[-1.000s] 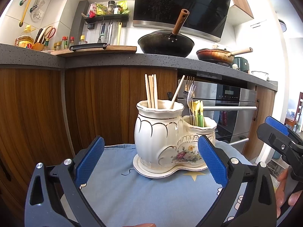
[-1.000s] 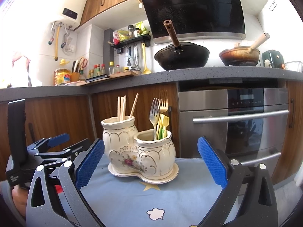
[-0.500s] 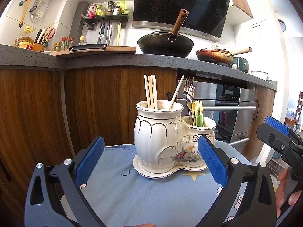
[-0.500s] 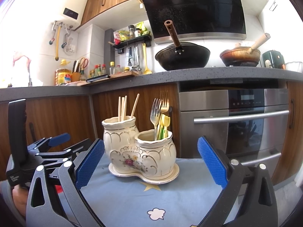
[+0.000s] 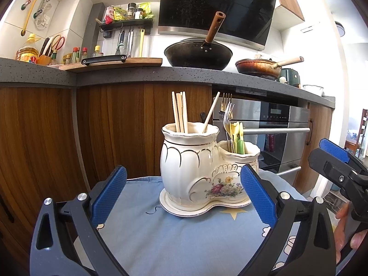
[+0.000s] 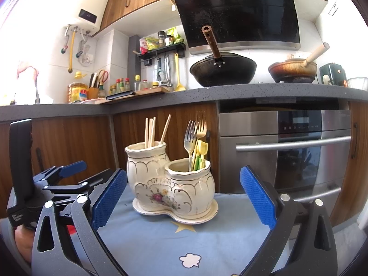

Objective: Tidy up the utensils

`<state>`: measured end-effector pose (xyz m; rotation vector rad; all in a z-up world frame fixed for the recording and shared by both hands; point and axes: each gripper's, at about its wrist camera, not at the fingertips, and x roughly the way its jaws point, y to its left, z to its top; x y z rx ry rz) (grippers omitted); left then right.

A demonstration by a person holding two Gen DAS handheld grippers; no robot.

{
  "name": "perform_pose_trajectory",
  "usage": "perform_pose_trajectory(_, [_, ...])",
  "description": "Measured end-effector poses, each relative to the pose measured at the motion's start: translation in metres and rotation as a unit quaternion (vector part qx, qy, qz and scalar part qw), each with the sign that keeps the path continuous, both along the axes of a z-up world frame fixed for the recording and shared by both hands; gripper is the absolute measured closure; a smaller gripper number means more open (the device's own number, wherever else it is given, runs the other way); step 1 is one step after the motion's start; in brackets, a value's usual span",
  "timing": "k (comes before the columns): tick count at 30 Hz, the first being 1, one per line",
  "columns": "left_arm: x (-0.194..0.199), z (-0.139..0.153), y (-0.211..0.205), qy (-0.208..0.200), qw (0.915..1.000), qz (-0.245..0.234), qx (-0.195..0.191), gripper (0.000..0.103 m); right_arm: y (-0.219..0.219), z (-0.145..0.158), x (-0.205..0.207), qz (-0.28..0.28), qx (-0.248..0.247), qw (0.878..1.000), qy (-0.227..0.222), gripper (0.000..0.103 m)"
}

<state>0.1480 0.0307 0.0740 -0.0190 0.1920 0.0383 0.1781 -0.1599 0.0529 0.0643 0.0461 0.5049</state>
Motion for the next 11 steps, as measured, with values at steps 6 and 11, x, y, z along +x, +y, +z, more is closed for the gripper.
perform_pose_trajectory(6, [0.0004,0.0001,-0.0004,0.000,1.0000,0.000,-0.001,0.005,0.0001,0.0000,0.0001,0.000,0.001,1.000,0.000,0.005])
perform_pose_trajectory(11, [0.0008,0.0001,-0.0001,0.002,1.0000,0.000,-0.001,0.005,0.0002,-0.0001,0.0003,0.000,0.000,1.000,0.000,0.005])
